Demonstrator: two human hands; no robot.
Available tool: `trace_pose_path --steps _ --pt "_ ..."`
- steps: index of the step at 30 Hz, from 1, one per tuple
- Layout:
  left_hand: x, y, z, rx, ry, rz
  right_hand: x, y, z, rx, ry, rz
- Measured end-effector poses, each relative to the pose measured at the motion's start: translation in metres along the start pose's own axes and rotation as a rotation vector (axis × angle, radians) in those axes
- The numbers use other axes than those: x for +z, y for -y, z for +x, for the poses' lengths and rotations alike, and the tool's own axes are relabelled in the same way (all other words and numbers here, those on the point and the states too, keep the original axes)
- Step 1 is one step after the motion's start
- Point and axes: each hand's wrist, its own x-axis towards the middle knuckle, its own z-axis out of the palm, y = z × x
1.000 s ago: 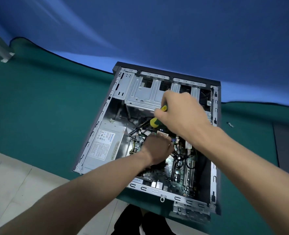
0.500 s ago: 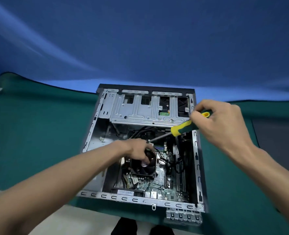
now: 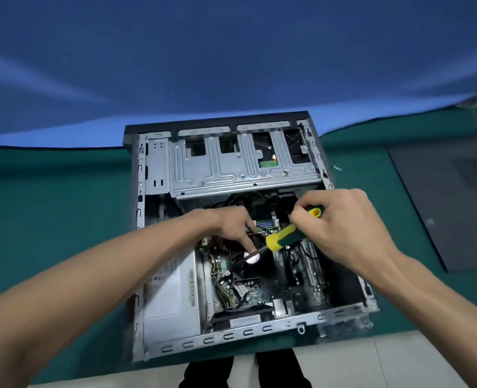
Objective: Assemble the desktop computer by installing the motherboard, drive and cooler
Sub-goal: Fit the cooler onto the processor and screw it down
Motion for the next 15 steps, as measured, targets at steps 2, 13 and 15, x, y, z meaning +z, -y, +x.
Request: trace_pose_path --steps 2,13,15 --pt "0.000 0.000 0.002 0.013 -0.001 -0.004 0.009 0.007 -0.003 0.003 0.015 -0.022" --pt "0.005 0.013 0.004 0.064 0.000 -0.101 0.029 0.025 -0.017 -0.028 0.031 -0.156" --pt "0.006 0.014 0.004 0.077 0.003 -0.102 0.030 0.026 -0.017 -0.024 0.022 -0.161"
